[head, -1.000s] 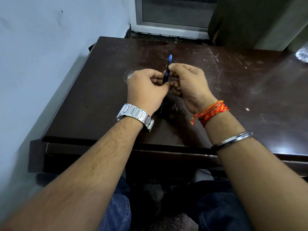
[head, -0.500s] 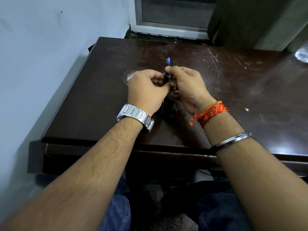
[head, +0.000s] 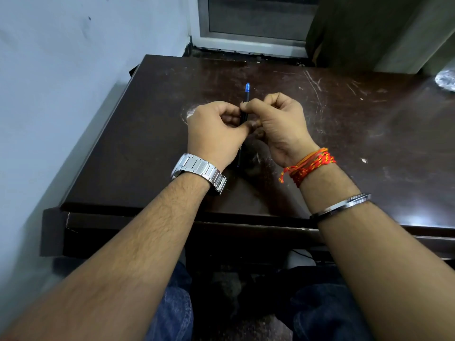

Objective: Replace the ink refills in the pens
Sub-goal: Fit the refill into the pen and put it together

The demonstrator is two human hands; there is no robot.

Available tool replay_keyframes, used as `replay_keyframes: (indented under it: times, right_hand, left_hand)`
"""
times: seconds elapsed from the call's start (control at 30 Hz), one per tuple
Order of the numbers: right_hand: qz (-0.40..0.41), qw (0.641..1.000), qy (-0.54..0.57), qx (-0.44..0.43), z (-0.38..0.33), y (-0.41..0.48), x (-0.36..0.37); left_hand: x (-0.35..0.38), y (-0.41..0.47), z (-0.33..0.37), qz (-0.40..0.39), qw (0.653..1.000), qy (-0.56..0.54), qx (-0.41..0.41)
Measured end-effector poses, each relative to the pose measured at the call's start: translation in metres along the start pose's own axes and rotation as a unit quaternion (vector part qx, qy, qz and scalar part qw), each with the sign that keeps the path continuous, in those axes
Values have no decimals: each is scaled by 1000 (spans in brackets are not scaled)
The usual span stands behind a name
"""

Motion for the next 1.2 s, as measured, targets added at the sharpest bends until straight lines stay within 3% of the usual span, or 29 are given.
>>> replay_keyframes:
  times: [0.47, 1.2]
  right_hand:
    - [7, 1000, -7, 24, 6, -1, 0]
    - [-10, 999, -40, 17, 1, 0, -2]
  left_hand:
    - [6, -4, -2, -18, 999, 29, -21]
    - [4, -4, -2, 2, 999, -37, -33]
Point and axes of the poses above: each hand's wrist, its own y-axis towards the middle knuckle, its own x-axis out of the palm, z = x × y, the point moved 10 cm from there along y, towards the middle knuckle, and after that the axes turned 9 degrees about z, right-handed, at the moved point
